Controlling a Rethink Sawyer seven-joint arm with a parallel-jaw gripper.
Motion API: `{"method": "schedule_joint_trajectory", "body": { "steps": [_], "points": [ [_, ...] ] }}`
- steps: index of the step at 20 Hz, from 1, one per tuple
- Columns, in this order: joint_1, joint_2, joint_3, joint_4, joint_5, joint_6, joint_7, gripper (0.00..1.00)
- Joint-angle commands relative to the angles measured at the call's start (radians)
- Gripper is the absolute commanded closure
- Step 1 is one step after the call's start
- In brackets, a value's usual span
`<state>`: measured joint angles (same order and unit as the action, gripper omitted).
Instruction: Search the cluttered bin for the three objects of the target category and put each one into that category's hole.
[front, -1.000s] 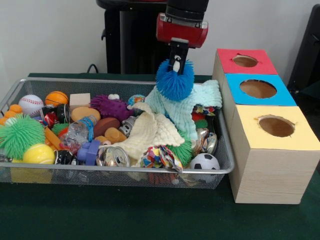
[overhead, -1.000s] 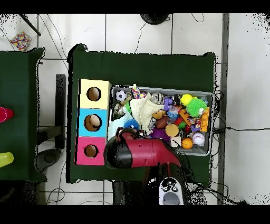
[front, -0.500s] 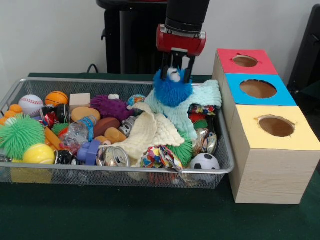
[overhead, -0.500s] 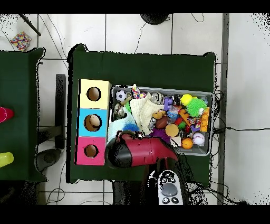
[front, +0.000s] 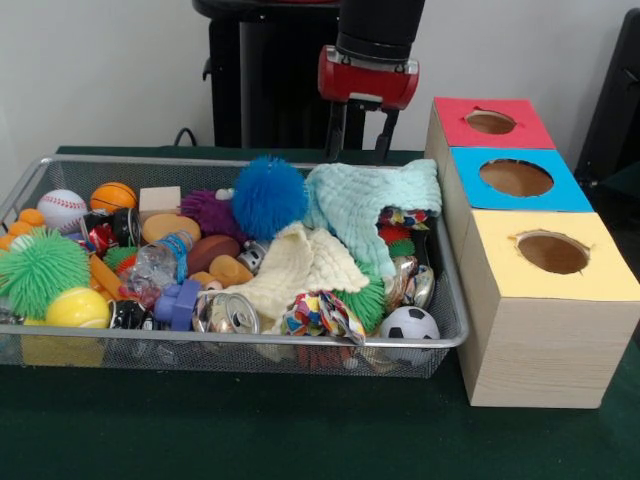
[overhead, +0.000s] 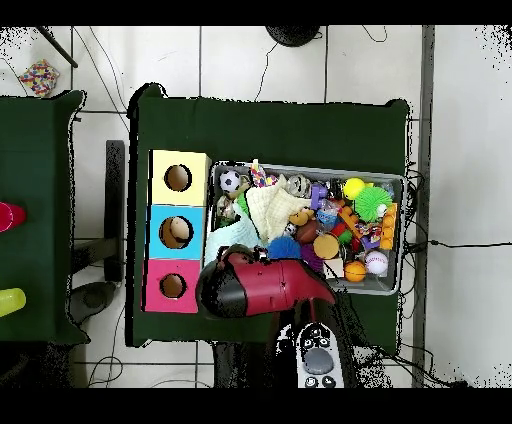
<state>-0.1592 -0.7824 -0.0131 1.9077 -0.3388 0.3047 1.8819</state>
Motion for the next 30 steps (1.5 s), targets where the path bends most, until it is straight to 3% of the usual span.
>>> {"method": "schedule_joint_trajectory", "body": {
  "steps": [1,10,15,30],
  "points": [
    [0.0,-0.009,0.085,-0.067,-0.009,0.119,-0.01,0.0],
    [-0.04,-0.007,0.13,-0.094,-0.009,0.164,-0.066,0.0],
    [-0.089,-0.047,0.161,-0.122,-0.014,0.22,-0.126,0.0],
    [-0.356,-0.065,0.342,-0.11,0.01,0.221,-0.15,0.0]
  ]
}}
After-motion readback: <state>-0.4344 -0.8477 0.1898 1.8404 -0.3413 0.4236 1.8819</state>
